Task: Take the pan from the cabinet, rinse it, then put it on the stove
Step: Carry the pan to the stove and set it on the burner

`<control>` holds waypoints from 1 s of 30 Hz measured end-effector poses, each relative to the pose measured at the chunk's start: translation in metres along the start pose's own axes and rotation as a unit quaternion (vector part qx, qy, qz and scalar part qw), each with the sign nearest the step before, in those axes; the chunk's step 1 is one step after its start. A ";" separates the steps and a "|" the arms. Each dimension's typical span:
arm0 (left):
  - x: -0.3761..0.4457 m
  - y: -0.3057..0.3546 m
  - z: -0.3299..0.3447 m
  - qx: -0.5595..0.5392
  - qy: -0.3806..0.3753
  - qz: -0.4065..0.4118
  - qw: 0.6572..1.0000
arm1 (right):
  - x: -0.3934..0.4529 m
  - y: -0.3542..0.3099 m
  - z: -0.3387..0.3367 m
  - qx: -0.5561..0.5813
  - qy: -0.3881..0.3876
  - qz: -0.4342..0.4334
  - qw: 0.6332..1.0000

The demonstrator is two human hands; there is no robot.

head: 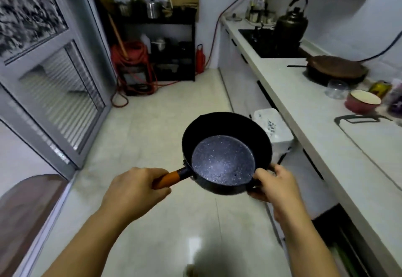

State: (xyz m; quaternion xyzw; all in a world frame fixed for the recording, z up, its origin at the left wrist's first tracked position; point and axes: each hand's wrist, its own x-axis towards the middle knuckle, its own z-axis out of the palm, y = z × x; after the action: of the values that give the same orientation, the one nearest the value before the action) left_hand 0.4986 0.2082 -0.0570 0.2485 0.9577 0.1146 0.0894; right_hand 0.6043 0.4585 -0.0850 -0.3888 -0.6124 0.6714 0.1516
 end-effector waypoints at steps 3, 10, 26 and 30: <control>0.066 -0.026 -0.032 0.038 -0.013 -0.006 0.999 | 0.056 -0.030 0.055 0.000 -0.010 0.011 1.000; 0.233 -0.097 -0.074 0.037 -0.028 -0.012 0.999 | 0.186 -0.094 0.174 -0.038 -0.044 0.028 0.998; 0.737 -0.166 -0.156 0.017 -0.035 0.106 0.994 | 0.550 -0.242 0.373 0.019 0.108 0.015 0.994; 0.860 -0.144 -0.149 -0.014 -0.051 0.127 0.990 | 0.649 -0.269 0.382 0.019 0.146 0.003 0.989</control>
State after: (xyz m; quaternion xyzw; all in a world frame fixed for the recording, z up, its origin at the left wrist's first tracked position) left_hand -0.3413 0.4863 -0.0504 0.3725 0.9108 0.1255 0.1261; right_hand -0.1625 0.6853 -0.0709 -0.4816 -0.5696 0.6196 0.2446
